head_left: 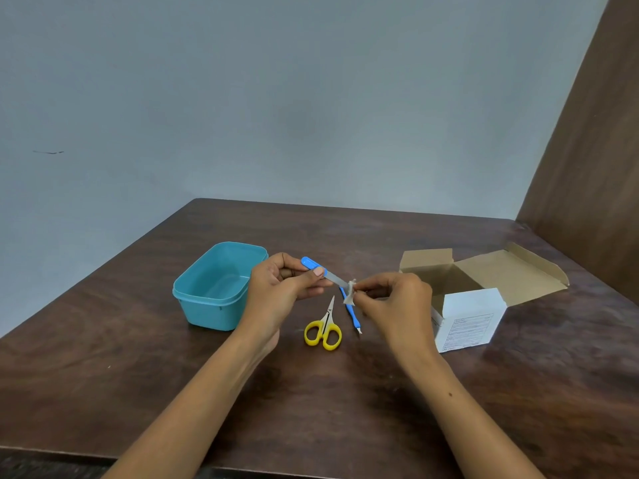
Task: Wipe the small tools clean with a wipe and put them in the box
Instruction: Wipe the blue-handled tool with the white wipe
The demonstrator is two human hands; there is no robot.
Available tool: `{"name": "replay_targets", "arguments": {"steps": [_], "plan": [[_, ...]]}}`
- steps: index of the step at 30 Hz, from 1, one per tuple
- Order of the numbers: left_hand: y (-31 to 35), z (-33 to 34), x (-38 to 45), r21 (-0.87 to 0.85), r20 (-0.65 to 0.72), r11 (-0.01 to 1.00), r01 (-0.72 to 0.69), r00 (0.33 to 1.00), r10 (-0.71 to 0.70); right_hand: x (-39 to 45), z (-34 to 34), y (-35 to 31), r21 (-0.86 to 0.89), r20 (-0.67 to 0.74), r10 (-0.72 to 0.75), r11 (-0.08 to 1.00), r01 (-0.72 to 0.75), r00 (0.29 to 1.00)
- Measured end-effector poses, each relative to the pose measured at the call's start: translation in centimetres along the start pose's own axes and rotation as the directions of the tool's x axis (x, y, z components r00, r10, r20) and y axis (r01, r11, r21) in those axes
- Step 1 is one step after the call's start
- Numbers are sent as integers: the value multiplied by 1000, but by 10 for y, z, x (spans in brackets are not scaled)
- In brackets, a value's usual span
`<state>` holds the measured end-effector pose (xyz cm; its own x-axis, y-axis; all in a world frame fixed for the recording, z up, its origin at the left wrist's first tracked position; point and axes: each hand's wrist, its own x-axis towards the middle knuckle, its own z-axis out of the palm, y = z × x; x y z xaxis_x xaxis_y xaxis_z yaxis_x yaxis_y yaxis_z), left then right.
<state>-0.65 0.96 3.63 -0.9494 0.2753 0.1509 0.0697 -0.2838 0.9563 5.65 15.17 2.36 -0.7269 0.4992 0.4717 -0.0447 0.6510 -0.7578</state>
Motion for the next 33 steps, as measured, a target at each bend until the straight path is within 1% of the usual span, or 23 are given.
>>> {"name": "replay_targets", "arguments": {"steps": [2, 4, 6, 7, 8, 10, 12, 14, 17, 20, 22, 24, 27, 30, 33], "plan": [[1, -1, 1, -19, -8, 1000, -7, 1000, 7, 1, -3, 1, -5, -9, 22, 1000, -22, 1000], [1, -3, 1, -22, -13, 1000, -17, 1000, 16, 1, -5, 0, 20, -79, 8, 1000, -6, 997], [1, -3, 2, -16, -10, 1000, -18, 1000, 18, 0, -9, -4, 116, -170, -41, 991, 61, 985], [1, -3, 1, -12, -6, 1000, -19, 1000, 18, 0, -11, -6, 187, -191, -65, 977, 102, 979], [0, -3, 1, -3, 1, 1000, -21, 1000, 21, 0, -12, -8, 271, -180, -72, 955, 120, 981], [0, -2, 1, 47, 23, 998, -35, 999, 34, -1, -11, -13, 431, -80, -56, 898, 85, 995], [0, -2, 0, 96, 49, 994, -58, 997, 54, -1, -8, -15, 480, 1, -55, 876, 48, 998], [0, -2, 0, 89, 77, 993, -77, 995, 70, -1, -5, -12, 433, 23, -54, 900, 39, 998], [1, -1, -1, 47, 107, 996, -74, 992, 69, -1, -3, -9, 326, -4, -74, 943, 71, 997], [1, 0, -2, 33, 130, 997, -69, 989, 64, -1, -3, -8, 284, -23, -104, 953, 107, 994], [1, 0, -3, 32, 148, 998, -58, 988, 53, -1, -1, -8, 215, -40, -141, 966, 146, 989], [3, 1, -4, 27, 178, 999, -25, 984, 20, -1, 0, -7, 119, -78, -195, 972, 204, 978], [5, 2, -4, 19, 193, 996, 83, 977, -85, 0, -1, -4, -22, -136, -329, 944, 329, 934], [5, -2, -2, 68, 201, 989, 130, 969, -141, 0, -2, -1, -105, -107, -427, 903, 417, 898], [4, -5, -2, 110, 172, 981, 157, 969, -174, 2, -3, 1, -111, -49, -428, 900, 421, 902]]}}
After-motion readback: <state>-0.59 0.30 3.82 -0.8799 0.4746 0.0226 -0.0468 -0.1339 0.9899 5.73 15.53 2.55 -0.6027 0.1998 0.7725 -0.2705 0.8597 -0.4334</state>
